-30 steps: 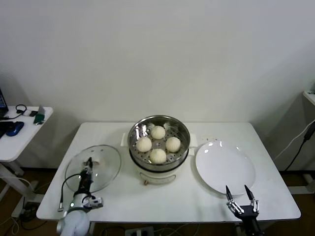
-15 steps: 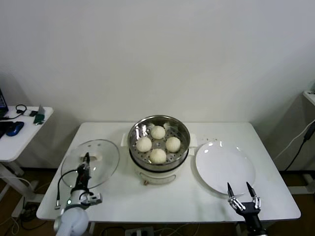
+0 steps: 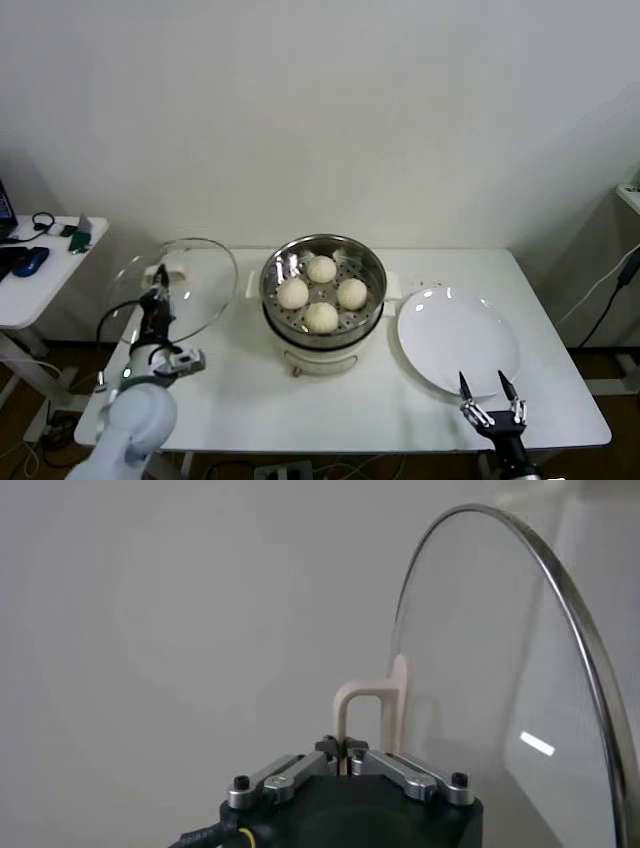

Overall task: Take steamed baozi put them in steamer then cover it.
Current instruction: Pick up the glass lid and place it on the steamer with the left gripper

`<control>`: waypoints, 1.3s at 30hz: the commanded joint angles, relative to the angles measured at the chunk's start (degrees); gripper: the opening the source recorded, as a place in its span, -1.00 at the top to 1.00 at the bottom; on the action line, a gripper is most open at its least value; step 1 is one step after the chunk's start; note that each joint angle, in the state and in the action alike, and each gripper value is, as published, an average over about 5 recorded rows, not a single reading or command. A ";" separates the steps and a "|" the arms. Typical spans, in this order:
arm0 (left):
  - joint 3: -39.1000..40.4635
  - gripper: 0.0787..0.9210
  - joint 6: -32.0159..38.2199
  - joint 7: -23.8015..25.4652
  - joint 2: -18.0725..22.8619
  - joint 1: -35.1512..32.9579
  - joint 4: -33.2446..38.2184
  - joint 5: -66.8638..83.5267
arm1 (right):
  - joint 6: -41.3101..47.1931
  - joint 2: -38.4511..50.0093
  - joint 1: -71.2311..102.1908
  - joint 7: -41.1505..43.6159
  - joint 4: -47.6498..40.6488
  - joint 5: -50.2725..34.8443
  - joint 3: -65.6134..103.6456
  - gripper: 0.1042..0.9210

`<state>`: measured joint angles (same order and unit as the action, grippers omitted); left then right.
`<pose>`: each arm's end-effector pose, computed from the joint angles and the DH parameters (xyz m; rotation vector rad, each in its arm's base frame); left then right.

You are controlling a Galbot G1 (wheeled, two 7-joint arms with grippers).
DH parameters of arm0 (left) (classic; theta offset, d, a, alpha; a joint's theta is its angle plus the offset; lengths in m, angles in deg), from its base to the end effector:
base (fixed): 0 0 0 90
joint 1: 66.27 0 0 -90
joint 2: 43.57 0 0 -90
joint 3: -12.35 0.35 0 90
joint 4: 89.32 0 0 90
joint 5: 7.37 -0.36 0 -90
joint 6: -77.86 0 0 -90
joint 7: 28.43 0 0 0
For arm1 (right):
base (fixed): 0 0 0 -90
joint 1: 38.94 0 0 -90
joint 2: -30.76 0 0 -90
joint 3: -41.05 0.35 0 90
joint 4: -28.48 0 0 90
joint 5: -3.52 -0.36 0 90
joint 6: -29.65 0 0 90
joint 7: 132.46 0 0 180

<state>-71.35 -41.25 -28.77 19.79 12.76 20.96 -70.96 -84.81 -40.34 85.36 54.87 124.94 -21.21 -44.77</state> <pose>0.2880 0.0679 -0.2778 0.3476 -2.1747 -2.0532 0.1345 -0.1249 -0.4360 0.0895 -3.1030 -0.1159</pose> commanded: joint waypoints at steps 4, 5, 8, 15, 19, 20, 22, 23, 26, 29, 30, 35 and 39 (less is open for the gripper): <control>17.79 0.89 -15.77 15.64 0.64 8.45 12.24 -11.43 | -0.56 -0.24 -1.01 -0.49 -0.91 1.21 -0.47 -0.76; 19.68 0.89 -15.88 16.85 1.62 9.35 12.09 -13.39 | -0.70 -0.28 -1.18 -0.48 -1.09 1.21 -0.60 -0.76; 24.49 0.89 -15.88 18.99 4.99 12.07 10.44 -18.46 | -1.27 -0.31 -1.69 -0.45 -1.85 1.17 -0.93 -0.76; 31.71 0.89 -15.88 20.95 14.39 16.31 4.13 -26.53 | -2.42 0.07 -2.15 -0.45 -3.24 0.92 -0.96 -0.76; 33.27 0.89 -15.78 21.37 19.11 17.26 1.10 -29.09 | -2.92 0.47 -2.40 -0.50 -4.00 0.68 -0.77 -0.76; 33.59 0.89 -15.72 21.41 20.32 17.45 0.24 -29.66 | -2.99 0.52 -2.47 -0.52 -4.17 0.60 -0.72 -0.76; 34.14 0.89 -15.62 21.39 22.50 17.67 -1.44 -30.62 | -3.04 0.61 -2.58 -0.54 -4.38 0.40 -0.61 -0.76; 34.39 0.89 -15.56 21.38 23.49 17.73 -2.20 -31.07 | -3.05 0.65 -2.61 -0.54 -4.44 0.29 -0.56 -0.76; 35.02 0.89 -15.36 21.33 25.73 17.70 -4.20 -32.16 | -3.06 0.84 -2.65 -0.54 -4.47 -0.01 -0.40 -0.76; 35.49 0.89 -15.21 21.26 26.97 17.59 -5.67 -32.80 | -3.13 1.20 -2.69 -0.55 -4.59 -0.31 -0.30 -0.76; 35.58 0.89 -15.16 21.18 27.28 17.64 -6.25 -32.96 | -3.18 1.33 -2.71 -0.56 -4.67 -0.42 -0.30 -0.76; 35.49 0.89 -15.21 20.30 28.29 18.86 -9.83 -32.70 | -3.56 1.69 -2.75 -0.56 -5.07 -0.74 -0.41 -0.76; 35.00 0.89 -15.46 19.56 28.15 19.55 -11.39 -31.86 | -3.78 1.67 -2.57 -0.53 -5.17 -0.75 -0.50 -0.76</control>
<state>-38.07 -54.32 -9.08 43.85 30.45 15.45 -100.94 -88.26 -38.83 82.75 54.33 120.12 -21.84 -45.22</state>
